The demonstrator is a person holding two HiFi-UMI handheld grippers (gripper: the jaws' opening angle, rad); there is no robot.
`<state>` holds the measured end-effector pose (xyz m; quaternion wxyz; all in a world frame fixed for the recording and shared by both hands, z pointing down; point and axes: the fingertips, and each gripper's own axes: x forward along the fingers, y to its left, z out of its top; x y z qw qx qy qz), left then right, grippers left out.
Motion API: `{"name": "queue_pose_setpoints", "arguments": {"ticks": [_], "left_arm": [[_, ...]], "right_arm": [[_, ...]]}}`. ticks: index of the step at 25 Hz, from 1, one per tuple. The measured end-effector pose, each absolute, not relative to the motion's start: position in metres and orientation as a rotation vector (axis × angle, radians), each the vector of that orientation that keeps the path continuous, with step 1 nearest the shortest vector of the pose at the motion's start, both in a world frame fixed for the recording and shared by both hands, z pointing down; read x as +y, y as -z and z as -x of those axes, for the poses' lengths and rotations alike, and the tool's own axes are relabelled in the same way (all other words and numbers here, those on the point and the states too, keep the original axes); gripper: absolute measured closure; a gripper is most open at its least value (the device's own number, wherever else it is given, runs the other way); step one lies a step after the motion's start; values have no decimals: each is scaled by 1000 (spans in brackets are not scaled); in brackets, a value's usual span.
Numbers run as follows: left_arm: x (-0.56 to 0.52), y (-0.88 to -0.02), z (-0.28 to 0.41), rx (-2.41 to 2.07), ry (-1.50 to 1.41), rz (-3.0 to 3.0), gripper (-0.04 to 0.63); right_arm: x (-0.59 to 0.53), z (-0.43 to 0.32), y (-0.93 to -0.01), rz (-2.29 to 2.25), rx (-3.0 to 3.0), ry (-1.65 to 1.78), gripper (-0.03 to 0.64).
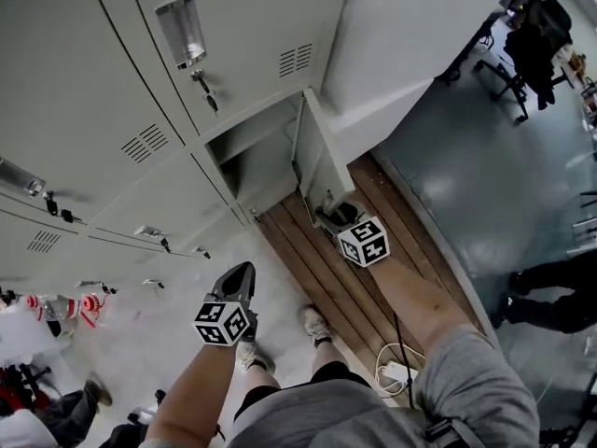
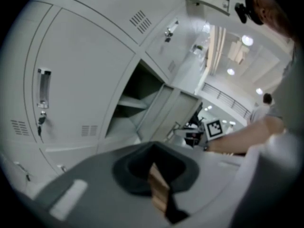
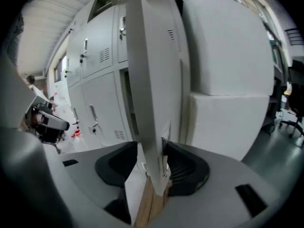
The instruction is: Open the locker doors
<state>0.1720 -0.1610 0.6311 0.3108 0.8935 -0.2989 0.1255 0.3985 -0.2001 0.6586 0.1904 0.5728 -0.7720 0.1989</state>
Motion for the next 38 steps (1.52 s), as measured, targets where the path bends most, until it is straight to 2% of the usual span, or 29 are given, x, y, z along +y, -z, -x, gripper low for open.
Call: {"name": "queue_pose_setpoints", "arguments": {"ticks": [3,6,13,15,16,19,23,27,31,38], "left_arm": [[-157,-627,-184,-774,-340,-2373,591],[-155,-622,-192,-765,-344,-2386,591],[-150,-616,-195,-773,-343,-2392,591],[-149,-615,-194,-776,-339,-2390,591],[-149,-615,-194,-778,-335,-2389,591],[-148,-613,-193,-781,-320,-2385,591],[-150,-613,-188,-783,-303,-2370,591],[-149,-619,-181,-767,-291,-2336,592],[-149,-626,-172,-770,-287,-2319,594],[-153,-628,-150,-838,-238,-2295,591]], "right_arm": [[-195,-458,-660,-1726,-2039,-557,500],[-196,-505,-658,-1833,-1936,-586,523],[-200,-538,-660,-1906,-1814,-642,520],[-188,-538,-667,-1947,-1767,-712,435],[-177,-537,-673,-1977,-1743,-753,422],[-135,-503,-698,-1998,-1766,-909,422],[-80,-397,-729,-1760,-1961,-1030,482],[-68,-319,-721,-1648,-2100,-1038,499],[-95,-289,-697,-1621,-2209,-968,499],[-120,-280,-683,-1578,-2242,-921,499]]}}
